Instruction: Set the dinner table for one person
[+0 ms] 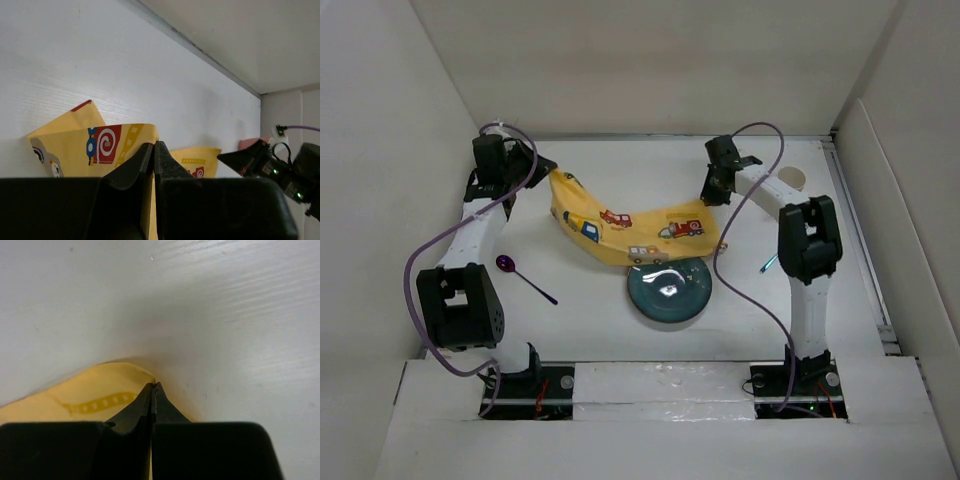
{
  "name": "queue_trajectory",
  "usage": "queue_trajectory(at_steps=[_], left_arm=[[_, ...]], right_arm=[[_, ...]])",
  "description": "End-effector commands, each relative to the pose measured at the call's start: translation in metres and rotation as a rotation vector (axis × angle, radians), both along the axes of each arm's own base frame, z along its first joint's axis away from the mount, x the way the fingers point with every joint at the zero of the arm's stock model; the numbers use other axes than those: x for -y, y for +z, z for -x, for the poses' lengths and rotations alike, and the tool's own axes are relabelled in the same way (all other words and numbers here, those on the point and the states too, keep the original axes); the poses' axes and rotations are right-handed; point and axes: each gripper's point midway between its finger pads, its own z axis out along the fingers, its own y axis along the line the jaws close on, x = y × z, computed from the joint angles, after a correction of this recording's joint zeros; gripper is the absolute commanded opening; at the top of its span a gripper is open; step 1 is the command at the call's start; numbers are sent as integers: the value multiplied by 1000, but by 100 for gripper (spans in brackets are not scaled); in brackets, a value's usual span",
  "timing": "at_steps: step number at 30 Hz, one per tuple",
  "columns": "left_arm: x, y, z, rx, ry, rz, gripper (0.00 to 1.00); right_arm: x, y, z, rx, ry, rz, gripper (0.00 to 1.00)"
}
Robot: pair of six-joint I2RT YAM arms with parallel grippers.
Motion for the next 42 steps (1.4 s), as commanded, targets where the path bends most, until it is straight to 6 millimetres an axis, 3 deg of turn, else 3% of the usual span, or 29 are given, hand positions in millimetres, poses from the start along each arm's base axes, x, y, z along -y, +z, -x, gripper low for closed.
queue_trajectory(at_steps=[1,3,4,5,6,7,9,11,12,13,14,17,23,24,26,27,29,30,31,32,33,35,36,37,38,39,40,41,42], left_arm=[[5,78,-18,194,-15,8,0],[4,112,-20,256,-1,9,0],[3,123,-19,274,5,8,0],[2,134,-18,295,12,7,0],[1,160,-11,346,19,5,0],[0,171,-8,365,27,1,0],[-5,207,8,430,58,-20,0],[-15,222,21,444,98,-54,0],[-19,244,34,488,125,-66,0],[-27,252,41,502,151,-86,0],[-29,257,47,508,163,-99,0],[-48,280,77,524,263,-156,0],[-47,277,88,504,275,-180,0],[-52,265,84,475,297,-193,0],[-50,260,81,468,296,-195,0],[-52,245,74,435,305,-202,0],[-50,227,63,411,295,-202,0],[-49,199,51,357,286,-191,0],[-48,183,44,329,278,-184,0],[-47,175,35,331,276,-175,0],[-47,140,20,259,268,-171,0],[-45,115,0,224,259,-152,0],[-44,85,-18,158,247,-146,0],[-44,70,-28,129,244,-141,0],[-45,60,-39,113,242,-139,0],[-47,26,-69,51,249,-136,0],[-47,26,-69,50,249,-136,0],[-48,-5,-84,-13,245,-134,0],[-47,8,-100,20,238,-126,0]], right_arm=[[-5,152,-24,419,-5,-79,0],[-8,196,-12,516,14,-84,0],[0,235,2,591,7,-99,0],[-1,255,11,637,23,-106,0],[3,271,20,671,23,-114,0],[6,303,41,739,28,-134,0],[11,332,62,806,32,-155,0],[14,370,95,887,41,-179,0],[21,383,105,914,32,-180,0],[22,393,114,938,31,-184,0],[33,418,131,993,20,-193,0],[43,457,154,1077,15,-207,0],[64,487,143,1135,-34,-194,0],[66,484,122,1122,-49,-172,0],[67,483,113,1129,-59,-171,0],[67,479,102,1125,-62,-165,0],[65,455,62,1081,-54,-161,0],[64,443,46,1056,-57,-154,0],[67,429,28,1025,-63,-143,0],[62,398,-4,961,-65,-127,0],[59,384,-18,940,-62,-124,0],[63,336,-58,860,-83,-96,0],[69,322,-70,834,-102,-86,0],[70,305,-80,804,-113,-71,0],[72,267,-98,735,-122,-53,0],[75,252,-117,716,-134,-53,0],[75,251,-116,710,-134,-52,0],[74,239,-123,692,-141,-54,0],[77,215,-138,659,-152,-45,0]])
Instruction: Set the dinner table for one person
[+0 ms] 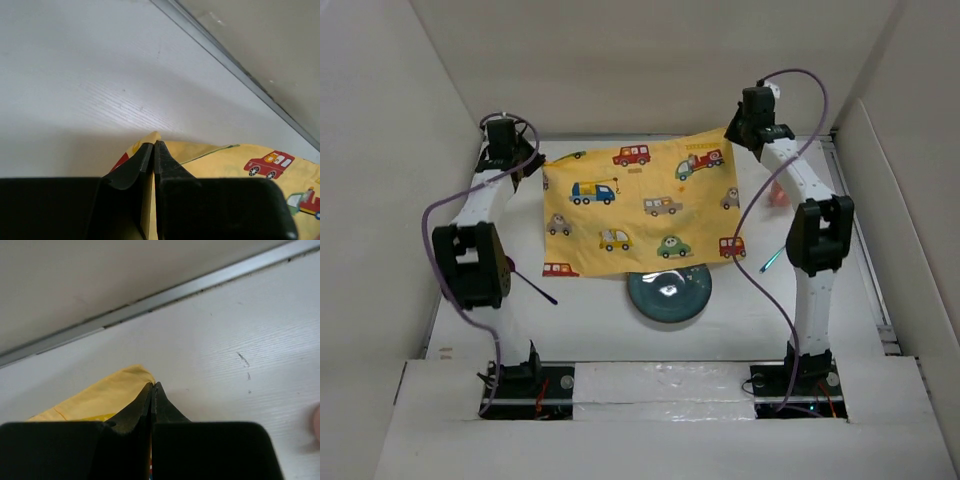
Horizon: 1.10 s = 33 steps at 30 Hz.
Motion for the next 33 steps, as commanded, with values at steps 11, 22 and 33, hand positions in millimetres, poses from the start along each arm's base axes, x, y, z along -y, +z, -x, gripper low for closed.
queue_trajectory(at_steps=[11,22,33], left_arm=[[8,17,-67,40,-63,-6,56],[125,-51,80,-163,-372,-139,0],[154,-97,141,-245,-426,-179,30]], right_arm=[[22,1,-51,16,-57,-81,63],[-11,-41,126,-110,81,-145,0],[-8,-121,220,-385,57,-153,48]])
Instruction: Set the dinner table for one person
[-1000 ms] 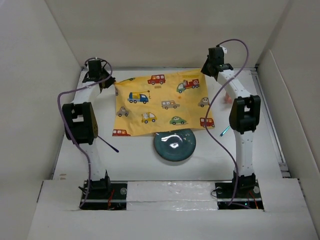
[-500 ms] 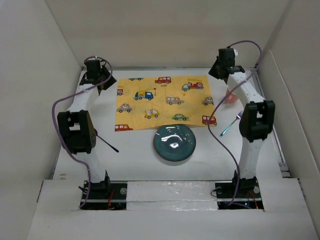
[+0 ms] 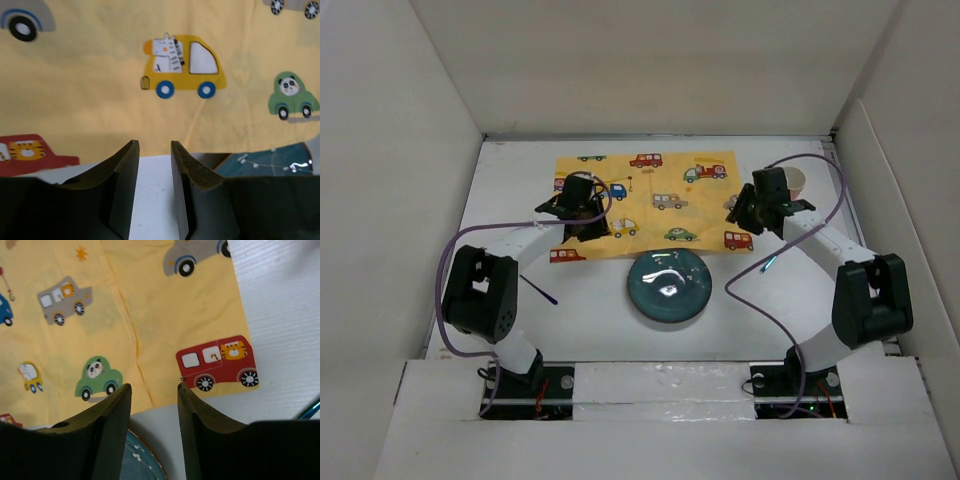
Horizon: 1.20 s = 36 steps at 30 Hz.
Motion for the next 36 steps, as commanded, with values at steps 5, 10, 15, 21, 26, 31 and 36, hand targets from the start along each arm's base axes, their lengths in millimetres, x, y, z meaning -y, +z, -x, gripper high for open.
queue_trajectory(at_steps=[5,10,15,21,26,31,36], left_arm=[[4,12,-10,16,4,29,31],[7,25,18,59,-42,110,30],[11,20,19,40,-71,117,30],[24,38,-13,98,-90,133,30],[28,40,-28,107,-91,122,30],[25,37,-34,115,-76,98,31],[25,37,-41,116,-72,84,31]], right_arm=[[-25,-33,20,-128,70,-34,47],[-57,-17,56,-19,219,-168,49],[-71,-54,94,-145,327,-160,50],[-96,-72,106,-199,461,-139,42],[-109,-84,148,-275,567,-125,26],[-94,-81,189,-373,667,-55,20],[-99,-68,216,-425,734,-47,31]])
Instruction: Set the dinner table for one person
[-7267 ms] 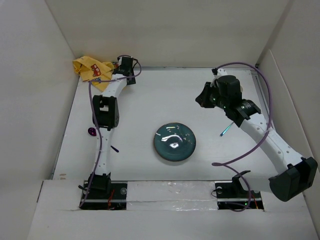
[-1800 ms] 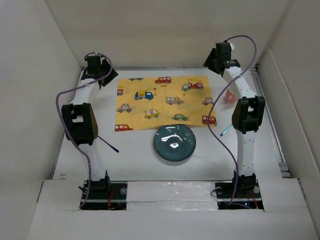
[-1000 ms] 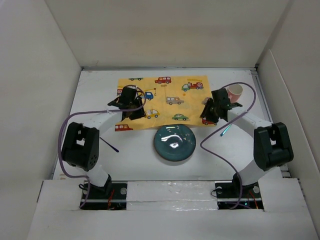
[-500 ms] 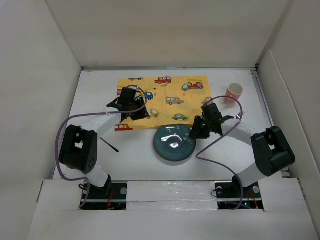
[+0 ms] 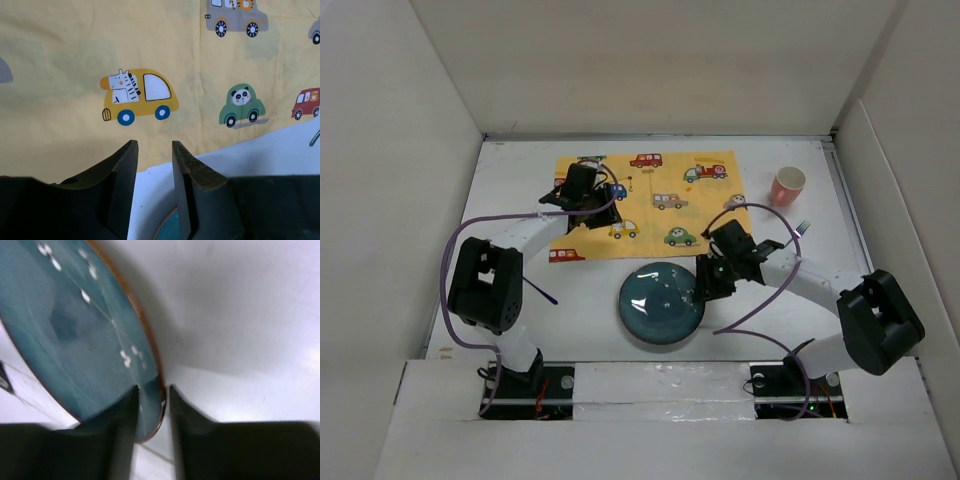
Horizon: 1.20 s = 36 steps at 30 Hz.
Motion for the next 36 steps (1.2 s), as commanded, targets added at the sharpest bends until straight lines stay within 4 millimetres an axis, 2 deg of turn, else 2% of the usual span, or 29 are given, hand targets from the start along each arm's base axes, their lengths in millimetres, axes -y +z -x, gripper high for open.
queue_trajectory(at_steps=[1,4,6,7,9,13,14,15,16,18,19,20,21,22,24,28,32,34,36], left_arm=[[2,16,-16,57,-2,-9,31],[4,22,-24,64,-8,-22,31],[5,25,-28,76,-13,-24,32],[6,22,-29,68,-18,-27,32],[9,28,-37,75,-24,-31,32],[20,24,-54,76,-52,-14,32],[22,22,-58,77,-55,-10,32],[28,21,-58,79,-66,-4,32],[32,15,-61,68,-74,4,32],[40,9,-60,53,-87,10,32],[47,-6,-51,9,-114,19,32],[47,-6,-51,7,-112,21,32],[48,-10,-49,-4,-117,27,32],[49,-18,-39,-31,-133,39,32],[48,-22,-33,-40,-139,50,32],[45,-44,-8,-100,-153,38,32],[42,-57,8,-134,-163,19,32],[42,-62,17,-151,-172,14,32],[41,-62,20,-152,-174,16,32]], right_arm=[[8,3,38,-85,100,67,40],[10,18,32,-62,90,87,57],[11,22,31,-55,94,91,61],[13,29,19,-32,70,82,62],[15,34,9,-27,53,71,62],[23,52,-45,65,-57,39,61],[29,61,-67,102,-107,24,60],[33,64,-91,159,-172,19,53],[39,63,-107,181,-228,26,46],[59,57,-149,226,-352,65,36],[70,48,-170,239,-440,114,28],[71,37,-169,215,-438,128,28],[79,40,-185,245,-477,151,23],[86,34,-192,252,-506,193,21],[91,17,-199,219,-526,248,16],[90,-9,-185,124,-549,254,11],[90,-10,-166,75,-560,267,10],[96,-9,-155,39,-575,272,10],[104,-17,-141,1,-587,293,9]])
